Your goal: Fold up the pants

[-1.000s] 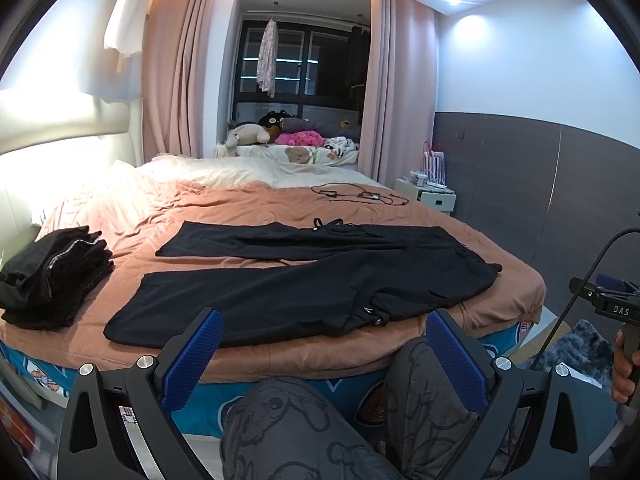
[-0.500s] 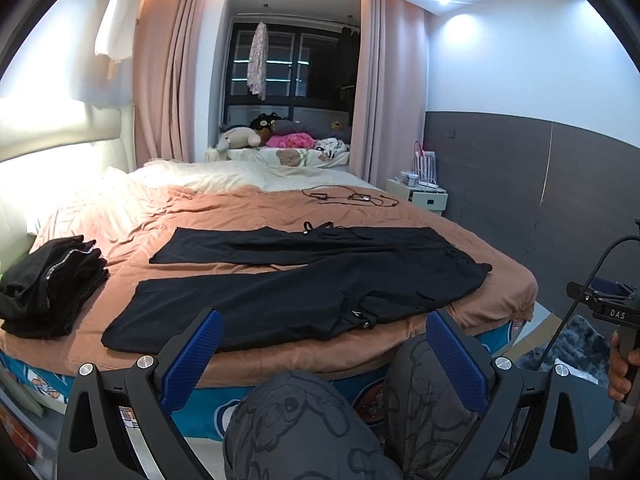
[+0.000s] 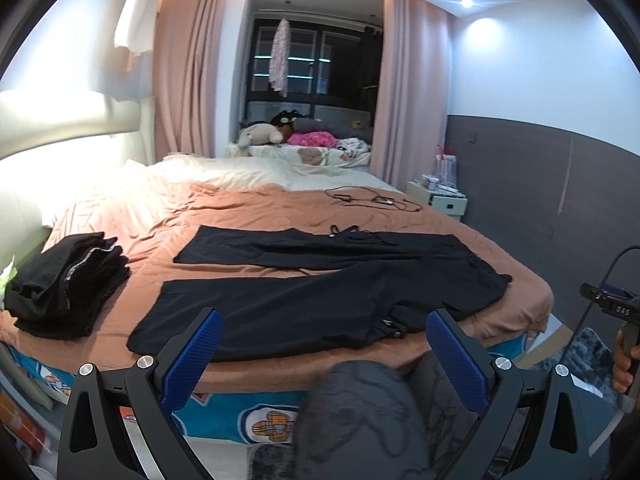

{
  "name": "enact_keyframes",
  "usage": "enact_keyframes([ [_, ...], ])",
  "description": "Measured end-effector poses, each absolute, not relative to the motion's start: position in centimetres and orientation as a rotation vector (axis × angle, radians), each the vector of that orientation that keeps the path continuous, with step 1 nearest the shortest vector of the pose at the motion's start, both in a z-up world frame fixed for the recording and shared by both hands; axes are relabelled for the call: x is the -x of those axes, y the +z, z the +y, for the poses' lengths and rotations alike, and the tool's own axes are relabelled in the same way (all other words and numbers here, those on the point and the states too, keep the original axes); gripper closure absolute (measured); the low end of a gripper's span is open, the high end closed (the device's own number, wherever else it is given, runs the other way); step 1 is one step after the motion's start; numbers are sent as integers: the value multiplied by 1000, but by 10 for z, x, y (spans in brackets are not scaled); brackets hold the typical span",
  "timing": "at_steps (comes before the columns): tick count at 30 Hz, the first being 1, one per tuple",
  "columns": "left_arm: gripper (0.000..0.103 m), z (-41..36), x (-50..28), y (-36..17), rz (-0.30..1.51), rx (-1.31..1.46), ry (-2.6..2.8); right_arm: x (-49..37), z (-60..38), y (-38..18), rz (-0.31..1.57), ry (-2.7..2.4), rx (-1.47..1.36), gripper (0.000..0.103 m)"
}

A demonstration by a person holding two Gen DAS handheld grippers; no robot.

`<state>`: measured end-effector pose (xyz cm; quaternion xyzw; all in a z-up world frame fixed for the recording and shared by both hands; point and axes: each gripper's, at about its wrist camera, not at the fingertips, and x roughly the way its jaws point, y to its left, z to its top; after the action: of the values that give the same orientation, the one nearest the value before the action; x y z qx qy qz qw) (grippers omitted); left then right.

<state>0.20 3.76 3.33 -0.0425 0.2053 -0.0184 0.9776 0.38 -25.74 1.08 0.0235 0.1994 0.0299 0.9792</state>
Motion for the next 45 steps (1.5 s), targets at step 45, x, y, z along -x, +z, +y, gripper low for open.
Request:
enact_keyframes([
  [45,14,220,-113,-95,685,520,281,-242,-326,-21,690,114,-264,6],
])
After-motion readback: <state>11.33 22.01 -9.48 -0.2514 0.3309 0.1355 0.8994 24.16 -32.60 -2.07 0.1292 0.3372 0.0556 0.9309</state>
